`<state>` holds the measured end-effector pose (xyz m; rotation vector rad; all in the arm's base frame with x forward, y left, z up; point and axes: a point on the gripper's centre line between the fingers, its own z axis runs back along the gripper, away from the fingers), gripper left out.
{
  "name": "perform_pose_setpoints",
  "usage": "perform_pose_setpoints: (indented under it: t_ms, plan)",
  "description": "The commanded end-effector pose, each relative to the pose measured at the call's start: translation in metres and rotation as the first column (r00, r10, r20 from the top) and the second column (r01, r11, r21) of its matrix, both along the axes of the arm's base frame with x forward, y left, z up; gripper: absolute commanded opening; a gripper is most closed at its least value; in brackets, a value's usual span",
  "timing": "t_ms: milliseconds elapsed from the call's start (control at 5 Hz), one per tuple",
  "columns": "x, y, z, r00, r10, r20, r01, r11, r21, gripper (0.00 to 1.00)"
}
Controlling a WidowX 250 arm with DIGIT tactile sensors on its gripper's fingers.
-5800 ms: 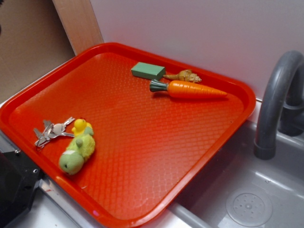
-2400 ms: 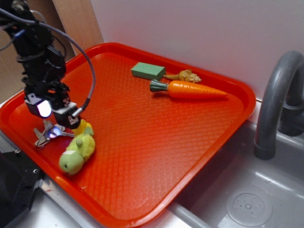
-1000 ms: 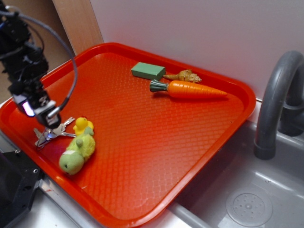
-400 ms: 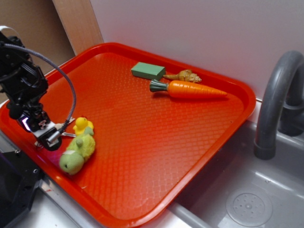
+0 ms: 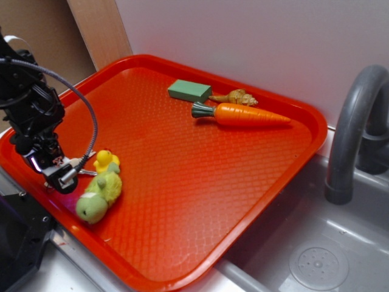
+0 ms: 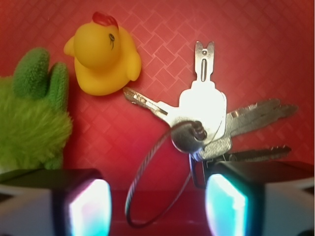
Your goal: Grab the silver keys.
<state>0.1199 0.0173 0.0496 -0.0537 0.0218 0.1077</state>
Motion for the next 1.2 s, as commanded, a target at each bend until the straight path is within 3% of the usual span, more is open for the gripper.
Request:
perform_pose_setpoints:
  t_ms: [0, 600, 800, 1000]
  plan:
    - [0.0, -0.001, 0.01, 0.998, -0.017, 0.058, 0.016, 1.0, 0.014, 0.0]
    - [0.016, 0.004, 0.007, 1.0, 0.015, 0.02, -0.015, 1.0, 0.011, 0.0]
    - [0.018, 0.006, 0.005, 1.0, 0.026, 0.001, -0.026, 1.0, 0.002, 1.0]
    - [0.017, 0.005, 0.006, 1.0, 0.026, 0.003, -0.026, 1.0, 0.013, 1.0]
